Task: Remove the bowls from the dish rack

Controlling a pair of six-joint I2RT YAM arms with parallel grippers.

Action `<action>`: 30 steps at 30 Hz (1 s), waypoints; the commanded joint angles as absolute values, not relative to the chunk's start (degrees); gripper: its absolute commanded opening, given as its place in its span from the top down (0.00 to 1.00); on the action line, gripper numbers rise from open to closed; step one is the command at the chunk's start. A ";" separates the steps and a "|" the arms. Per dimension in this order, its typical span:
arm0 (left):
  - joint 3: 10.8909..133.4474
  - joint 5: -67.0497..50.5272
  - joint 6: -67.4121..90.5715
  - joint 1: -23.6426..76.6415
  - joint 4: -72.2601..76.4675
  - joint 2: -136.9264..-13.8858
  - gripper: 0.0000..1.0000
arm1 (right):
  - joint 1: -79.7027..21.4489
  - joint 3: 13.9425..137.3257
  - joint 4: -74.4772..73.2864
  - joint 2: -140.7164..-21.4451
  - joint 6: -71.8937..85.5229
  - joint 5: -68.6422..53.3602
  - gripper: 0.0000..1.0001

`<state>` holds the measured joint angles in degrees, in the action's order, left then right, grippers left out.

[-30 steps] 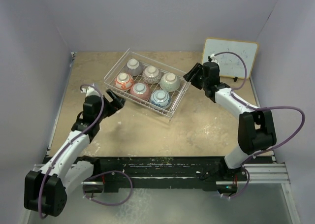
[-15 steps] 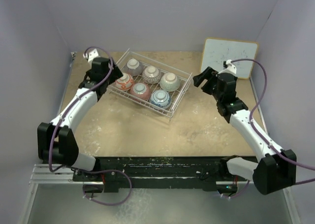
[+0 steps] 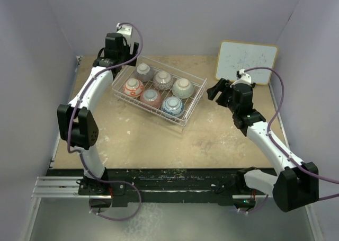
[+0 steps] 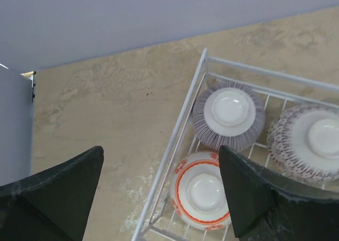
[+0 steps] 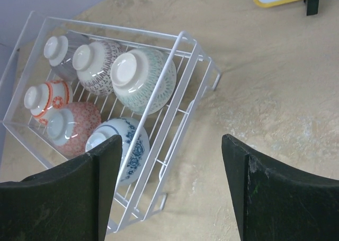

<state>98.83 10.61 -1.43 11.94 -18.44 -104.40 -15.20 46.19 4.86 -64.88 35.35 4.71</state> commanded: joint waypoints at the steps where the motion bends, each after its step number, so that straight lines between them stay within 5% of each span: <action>1: 103.54 11.07 -11.77 11.08 -22.48 -107.12 0.11 | -15.03 44.70 9.81 -65.67 34.42 2.58 0.23; 6: 109.64 7.64 -11.30 10.28 -28.55 -113.90 0.32 | -15.03 44.41 10.89 -67.76 35.16 1.06 0.22; 13: 110.65 6.52 -10.91 9.98 -30.11 -117.49 0.44 | -15.03 45.58 9.01 -68.12 35.46 0.96 0.22; 20: 108.47 9.07 -6.93 9.84 -29.76 -117.59 0.88 | -15.08 45.59 8.07 -67.69 35.64 1.23 0.23; 30: 93.69 11.62 2.00 9.91 -23.09 -108.18 0.97 | -15.11 45.90 8.56 -68.05 34.24 3.04 0.23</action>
